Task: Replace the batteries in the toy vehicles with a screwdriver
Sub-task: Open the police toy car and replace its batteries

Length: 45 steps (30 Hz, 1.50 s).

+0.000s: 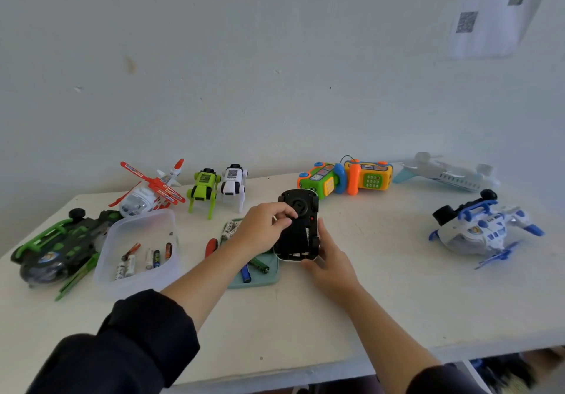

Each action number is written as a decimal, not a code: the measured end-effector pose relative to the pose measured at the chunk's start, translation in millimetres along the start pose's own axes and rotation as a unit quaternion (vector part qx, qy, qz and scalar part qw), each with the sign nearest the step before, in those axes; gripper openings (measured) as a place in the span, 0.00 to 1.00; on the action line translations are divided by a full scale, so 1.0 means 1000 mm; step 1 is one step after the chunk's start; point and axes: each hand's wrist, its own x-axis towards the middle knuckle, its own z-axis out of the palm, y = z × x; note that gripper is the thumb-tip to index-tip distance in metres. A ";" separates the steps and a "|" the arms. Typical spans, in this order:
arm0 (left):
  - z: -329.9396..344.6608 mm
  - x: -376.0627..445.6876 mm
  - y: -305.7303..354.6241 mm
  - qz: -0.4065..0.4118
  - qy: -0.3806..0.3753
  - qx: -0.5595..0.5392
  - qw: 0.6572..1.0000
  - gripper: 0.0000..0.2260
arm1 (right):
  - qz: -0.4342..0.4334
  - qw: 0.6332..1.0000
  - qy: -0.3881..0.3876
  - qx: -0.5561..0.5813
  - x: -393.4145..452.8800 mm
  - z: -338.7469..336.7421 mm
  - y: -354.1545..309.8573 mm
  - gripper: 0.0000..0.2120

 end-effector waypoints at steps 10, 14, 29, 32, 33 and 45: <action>0.006 -0.003 0.002 0.004 -0.007 0.027 1.000 0.12 | -0.009 1.000 0.002 0.013 0.000 0.000 0.000 0.41; 0.016 -0.008 -0.002 0.024 0.018 0.084 0.996 0.15 | -0.012 1.000 0.004 0.014 -0.001 -0.001 -0.003 0.41; 0.027 -0.011 -0.024 0.137 0.054 0.224 0.963 0.11 | -0.013 1.000 0.004 0.017 0.000 -0.002 -0.001 0.42; 0.013 0.000 -0.014 0.023 0.090 0.093 0.991 0.12 | -0.006 1.000 0.005 0.015 -0.001 -0.001 0.001 0.41; 0.008 0.008 -0.008 -0.016 0.114 0.066 0.991 0.14 | -0.004 1.000 0.006 0.014 -0.001 0.000 0.001 0.40; -0.010 0.072 0.039 -0.304 -0.075 0.005 0.950 0.23 | -0.073 0.997 0.033 -0.003 -0.004 -0.002 0.001 0.41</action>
